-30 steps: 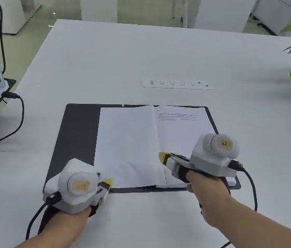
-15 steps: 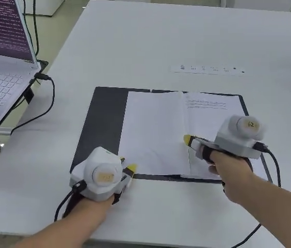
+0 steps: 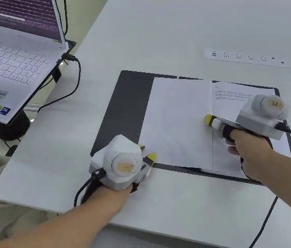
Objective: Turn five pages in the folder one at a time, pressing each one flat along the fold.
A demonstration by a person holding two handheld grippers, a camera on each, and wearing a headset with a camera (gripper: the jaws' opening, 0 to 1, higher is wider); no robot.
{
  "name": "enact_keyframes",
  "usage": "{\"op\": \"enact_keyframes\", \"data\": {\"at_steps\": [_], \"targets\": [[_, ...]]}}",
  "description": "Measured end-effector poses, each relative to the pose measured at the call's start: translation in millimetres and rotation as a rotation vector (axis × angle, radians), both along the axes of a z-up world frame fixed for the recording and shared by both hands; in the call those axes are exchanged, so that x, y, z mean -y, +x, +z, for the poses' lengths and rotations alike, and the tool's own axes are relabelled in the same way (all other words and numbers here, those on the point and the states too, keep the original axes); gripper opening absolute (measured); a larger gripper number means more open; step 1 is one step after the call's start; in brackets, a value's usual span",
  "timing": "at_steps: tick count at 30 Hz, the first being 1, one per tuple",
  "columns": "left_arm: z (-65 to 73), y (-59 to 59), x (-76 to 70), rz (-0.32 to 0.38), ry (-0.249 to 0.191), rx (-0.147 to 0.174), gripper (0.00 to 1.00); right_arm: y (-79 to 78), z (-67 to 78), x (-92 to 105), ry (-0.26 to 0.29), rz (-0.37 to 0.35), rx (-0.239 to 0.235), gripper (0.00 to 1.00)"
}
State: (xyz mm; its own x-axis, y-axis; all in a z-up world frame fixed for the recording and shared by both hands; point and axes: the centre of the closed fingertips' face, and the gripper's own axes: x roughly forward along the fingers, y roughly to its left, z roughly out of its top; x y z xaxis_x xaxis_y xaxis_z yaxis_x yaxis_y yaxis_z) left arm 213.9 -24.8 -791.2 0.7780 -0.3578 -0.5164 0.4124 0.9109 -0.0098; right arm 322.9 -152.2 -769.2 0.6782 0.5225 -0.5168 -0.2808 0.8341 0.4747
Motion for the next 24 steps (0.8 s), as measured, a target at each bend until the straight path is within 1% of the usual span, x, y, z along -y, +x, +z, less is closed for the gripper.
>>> {"op": "enact_keyframes", "data": {"at_steps": [7, 9, 11, 15, 17, 18, 19, 20, 21, 24], "targets": [[-1.0, 0.1, -0.1, -0.003, 0.000, 0.010, 0.16, 8.6, 6.0, -8.8, 0.007, 0.019, 0.020, 0.00], [-1.2, 0.0, -0.1, -0.003, 0.000, 0.012, 0.16, 14.5, 7.4, -6.6, 0.003, 0.005, 0.038, 0.00], [-1.3, 0.0, -0.1, -0.002, -0.001, 0.012, 0.16, 21.0, 6.9, -5.4, 0.033, -0.014, 0.030, 0.00], [-1.3, -0.4, -0.2, -0.002, -0.001, 0.013, 0.16, 32.2, 4.9, -2.3, 0.043, -0.024, 0.021, 0.00], [-1.1, -0.6, -0.2, -0.002, -0.002, 0.015, 0.16, 39.5, 4.1, -1.3, 0.048, -0.024, 0.026, 0.00], [-1.0, -0.7, -0.3, -0.002, -0.003, 0.016, 0.16, 46.4, 1.6, 0.1, 0.054, -0.023, 0.028, 0.00], [-0.8, -1.0, -0.3, -0.002, -0.003, 0.019, 0.16, 50.4, 2.4, -1.7, 0.067, -0.018, 0.033, 0.00], [-0.7, -1.0, -0.3, -0.002, -0.004, 0.020, 0.16, 51.1, 4.5, -3.7, 0.072, -0.006, 0.043, 0.00], [-0.5, -1.3, -0.3, -0.001, -0.005, 0.022, 0.16, 55.6, 3.7, -2.0, 0.060, -0.022, 0.043, 0.00], [0.0, -1.6, -0.3, 0.001, -0.008, 0.024, 0.16, 63.1, 3.7, -0.7, 0.070, -0.042, 0.038, 0.00]]}}
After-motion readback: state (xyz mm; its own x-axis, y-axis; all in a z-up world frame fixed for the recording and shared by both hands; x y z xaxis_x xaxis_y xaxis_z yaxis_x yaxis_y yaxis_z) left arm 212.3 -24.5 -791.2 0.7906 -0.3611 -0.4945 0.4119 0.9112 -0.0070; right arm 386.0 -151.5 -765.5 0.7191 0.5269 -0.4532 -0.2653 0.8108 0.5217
